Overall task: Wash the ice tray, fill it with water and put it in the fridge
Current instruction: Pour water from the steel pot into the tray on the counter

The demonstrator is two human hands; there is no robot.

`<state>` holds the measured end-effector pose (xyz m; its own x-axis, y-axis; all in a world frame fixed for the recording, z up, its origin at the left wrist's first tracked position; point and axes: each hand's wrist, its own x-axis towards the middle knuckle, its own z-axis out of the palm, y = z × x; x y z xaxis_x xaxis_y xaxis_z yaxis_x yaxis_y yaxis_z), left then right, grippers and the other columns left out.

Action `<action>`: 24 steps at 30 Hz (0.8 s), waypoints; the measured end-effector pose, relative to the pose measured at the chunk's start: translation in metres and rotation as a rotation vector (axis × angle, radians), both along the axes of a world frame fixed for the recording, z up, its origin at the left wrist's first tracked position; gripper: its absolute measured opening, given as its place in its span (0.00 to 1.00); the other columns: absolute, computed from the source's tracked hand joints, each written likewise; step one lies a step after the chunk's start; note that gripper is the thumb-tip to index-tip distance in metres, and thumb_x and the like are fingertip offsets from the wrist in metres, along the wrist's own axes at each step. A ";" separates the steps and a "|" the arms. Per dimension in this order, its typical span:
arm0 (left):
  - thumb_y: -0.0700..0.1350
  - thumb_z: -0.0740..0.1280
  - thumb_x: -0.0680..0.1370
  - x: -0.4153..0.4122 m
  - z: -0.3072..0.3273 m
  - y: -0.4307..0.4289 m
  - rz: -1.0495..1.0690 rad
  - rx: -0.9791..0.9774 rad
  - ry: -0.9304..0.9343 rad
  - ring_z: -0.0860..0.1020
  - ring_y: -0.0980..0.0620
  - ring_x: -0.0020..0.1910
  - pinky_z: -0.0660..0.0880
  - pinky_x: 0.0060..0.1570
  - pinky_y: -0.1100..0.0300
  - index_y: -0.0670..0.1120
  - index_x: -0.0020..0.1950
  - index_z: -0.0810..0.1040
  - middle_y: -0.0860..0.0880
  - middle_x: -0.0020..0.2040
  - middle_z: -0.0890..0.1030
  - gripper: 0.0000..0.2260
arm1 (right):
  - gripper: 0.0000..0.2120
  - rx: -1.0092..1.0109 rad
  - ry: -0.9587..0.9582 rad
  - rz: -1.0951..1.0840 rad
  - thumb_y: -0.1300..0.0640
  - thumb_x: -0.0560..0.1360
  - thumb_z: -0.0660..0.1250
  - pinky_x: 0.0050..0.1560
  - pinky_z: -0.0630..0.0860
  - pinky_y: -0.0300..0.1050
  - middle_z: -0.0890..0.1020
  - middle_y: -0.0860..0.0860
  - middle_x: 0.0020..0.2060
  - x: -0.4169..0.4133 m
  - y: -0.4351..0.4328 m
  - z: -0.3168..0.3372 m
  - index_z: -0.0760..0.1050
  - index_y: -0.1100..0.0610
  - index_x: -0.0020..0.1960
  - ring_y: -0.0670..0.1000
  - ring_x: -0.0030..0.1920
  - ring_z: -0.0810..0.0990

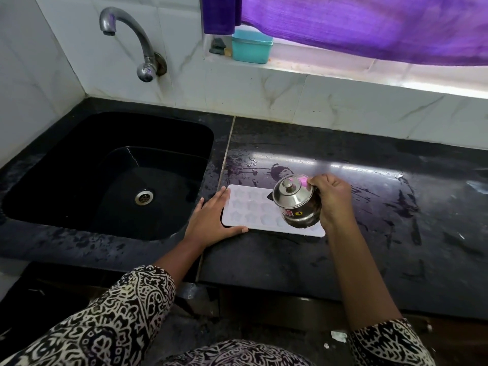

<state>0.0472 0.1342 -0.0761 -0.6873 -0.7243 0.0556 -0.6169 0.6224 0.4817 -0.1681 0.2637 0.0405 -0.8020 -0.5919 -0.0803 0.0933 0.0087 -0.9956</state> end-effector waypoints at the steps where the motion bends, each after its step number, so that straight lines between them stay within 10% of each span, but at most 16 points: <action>1: 0.80 0.56 0.61 0.000 0.001 0.000 0.003 0.006 0.011 0.55 0.59 0.77 0.47 0.76 0.50 0.53 0.80 0.49 0.57 0.80 0.52 0.54 | 0.14 0.000 0.003 -0.007 0.67 0.69 0.67 0.25 0.67 0.32 0.68 0.46 0.20 -0.001 0.001 -0.001 0.67 0.57 0.28 0.43 0.22 0.66; 24: 0.79 0.56 0.60 -0.001 -0.001 -0.001 0.025 0.002 -0.016 0.57 0.56 0.77 0.46 0.76 0.51 0.48 0.80 0.52 0.53 0.79 0.57 0.56 | 0.13 0.157 0.159 -0.003 0.64 0.68 0.69 0.37 0.68 0.45 0.69 0.57 0.31 -0.003 0.010 -0.001 0.68 0.56 0.29 0.52 0.34 0.66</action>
